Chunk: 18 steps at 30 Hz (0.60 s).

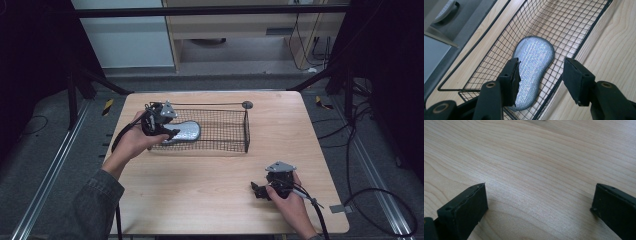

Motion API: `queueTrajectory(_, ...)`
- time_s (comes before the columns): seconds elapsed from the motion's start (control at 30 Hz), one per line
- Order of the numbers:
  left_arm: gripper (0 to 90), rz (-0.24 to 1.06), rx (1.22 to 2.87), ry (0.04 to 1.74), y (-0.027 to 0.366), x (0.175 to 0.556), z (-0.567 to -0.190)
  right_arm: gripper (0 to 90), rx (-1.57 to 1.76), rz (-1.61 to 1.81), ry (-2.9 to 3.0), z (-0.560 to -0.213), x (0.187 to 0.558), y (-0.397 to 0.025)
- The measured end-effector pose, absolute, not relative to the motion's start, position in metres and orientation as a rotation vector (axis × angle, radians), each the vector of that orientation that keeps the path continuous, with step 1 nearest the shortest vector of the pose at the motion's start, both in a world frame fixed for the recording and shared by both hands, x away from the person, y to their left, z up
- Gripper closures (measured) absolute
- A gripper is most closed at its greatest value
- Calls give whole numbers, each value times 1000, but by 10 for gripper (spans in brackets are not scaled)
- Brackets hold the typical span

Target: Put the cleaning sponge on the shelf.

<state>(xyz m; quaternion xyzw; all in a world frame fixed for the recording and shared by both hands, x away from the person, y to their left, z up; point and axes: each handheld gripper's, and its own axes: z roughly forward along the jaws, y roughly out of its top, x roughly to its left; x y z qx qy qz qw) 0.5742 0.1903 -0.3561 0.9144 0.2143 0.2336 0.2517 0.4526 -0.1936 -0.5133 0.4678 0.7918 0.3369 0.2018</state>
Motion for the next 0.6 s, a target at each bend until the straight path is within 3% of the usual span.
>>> queueTrajectory(0.4, 336, 655, 2412, 655, 198, 557, -362, 4, 1303, 941, 2212, -513, 453, -194)
queueTrajectory(0.6, 135, 671, 2353, 724, 203, 548, -362, 4, 1305, 942, 2212, -513, 453, -194)
